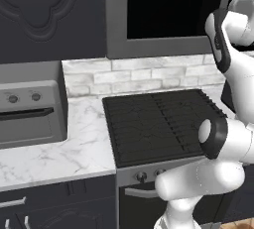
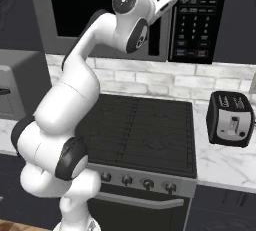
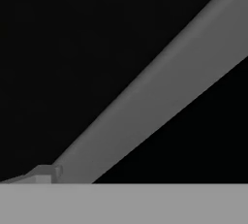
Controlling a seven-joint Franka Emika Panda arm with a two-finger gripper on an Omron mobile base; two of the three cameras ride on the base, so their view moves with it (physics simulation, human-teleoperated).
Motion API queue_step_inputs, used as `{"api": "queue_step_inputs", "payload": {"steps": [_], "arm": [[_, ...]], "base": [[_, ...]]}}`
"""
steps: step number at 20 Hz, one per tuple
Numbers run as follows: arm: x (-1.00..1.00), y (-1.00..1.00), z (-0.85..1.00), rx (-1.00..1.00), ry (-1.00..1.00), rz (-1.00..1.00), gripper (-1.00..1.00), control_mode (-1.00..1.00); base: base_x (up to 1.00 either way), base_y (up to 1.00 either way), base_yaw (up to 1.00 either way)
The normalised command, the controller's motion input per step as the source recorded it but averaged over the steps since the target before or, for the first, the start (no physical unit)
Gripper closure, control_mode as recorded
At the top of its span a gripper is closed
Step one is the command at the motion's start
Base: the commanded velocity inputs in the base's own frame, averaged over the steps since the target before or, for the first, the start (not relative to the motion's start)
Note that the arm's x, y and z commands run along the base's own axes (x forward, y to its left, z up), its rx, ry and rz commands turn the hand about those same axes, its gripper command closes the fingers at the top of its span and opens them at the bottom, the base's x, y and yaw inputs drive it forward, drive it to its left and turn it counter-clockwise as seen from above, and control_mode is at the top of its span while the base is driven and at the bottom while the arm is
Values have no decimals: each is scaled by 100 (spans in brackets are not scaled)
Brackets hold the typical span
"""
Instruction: Close the microwave door.
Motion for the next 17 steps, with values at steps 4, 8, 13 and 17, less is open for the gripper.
{"api": "queue_step_inputs", "payload": {"steps": [4, 8, 13, 17], "arm": [[100, 0, -4, 0, 0, 0, -100, -100], [100, 0, -11, 0, 0, 0, -100, -100], [73, 0, -11, 0, 0, 0, -100, -100], [0, 0, 0, 0, 0, 0, -100, -100]], "base": [[0, 0, 0], [0, 0, 0], [0, 0, 0], [0, 0, 0]]}}
